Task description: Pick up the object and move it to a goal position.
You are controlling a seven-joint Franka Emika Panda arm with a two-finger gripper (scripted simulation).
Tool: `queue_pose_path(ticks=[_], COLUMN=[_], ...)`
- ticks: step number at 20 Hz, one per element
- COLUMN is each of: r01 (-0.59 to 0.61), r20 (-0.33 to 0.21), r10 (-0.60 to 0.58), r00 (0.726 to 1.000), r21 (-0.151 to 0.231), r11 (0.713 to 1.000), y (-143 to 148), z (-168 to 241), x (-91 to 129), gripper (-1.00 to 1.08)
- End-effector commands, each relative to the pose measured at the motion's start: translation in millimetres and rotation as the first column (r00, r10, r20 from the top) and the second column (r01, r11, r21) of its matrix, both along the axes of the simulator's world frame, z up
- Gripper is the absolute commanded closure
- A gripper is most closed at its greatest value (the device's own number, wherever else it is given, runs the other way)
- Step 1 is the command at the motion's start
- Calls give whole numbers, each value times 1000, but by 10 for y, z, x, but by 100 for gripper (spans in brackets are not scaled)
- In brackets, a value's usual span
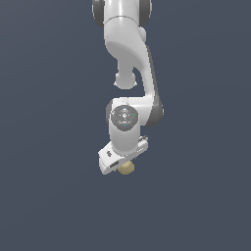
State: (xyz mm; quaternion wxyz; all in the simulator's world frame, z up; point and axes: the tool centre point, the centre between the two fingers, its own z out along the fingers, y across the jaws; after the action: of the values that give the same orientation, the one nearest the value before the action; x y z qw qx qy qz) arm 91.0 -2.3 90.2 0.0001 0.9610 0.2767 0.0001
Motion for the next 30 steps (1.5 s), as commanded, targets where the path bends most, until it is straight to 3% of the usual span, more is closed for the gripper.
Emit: queue_pose_path(ticks=[1,9,10,30], r01=[-1,-2,-2,-2], r20=[0,0,0,0], r10=[1,2,2,2], r00=[1000,1000,1000,1000], r21=[0,0,0,0], r11=[1000,1000,1000,1000], y=[-1,-1,-1,59], z=[-130,-208,-208,3], x=[-6,10,10,-88], gripper=[-92,-92,108,108])
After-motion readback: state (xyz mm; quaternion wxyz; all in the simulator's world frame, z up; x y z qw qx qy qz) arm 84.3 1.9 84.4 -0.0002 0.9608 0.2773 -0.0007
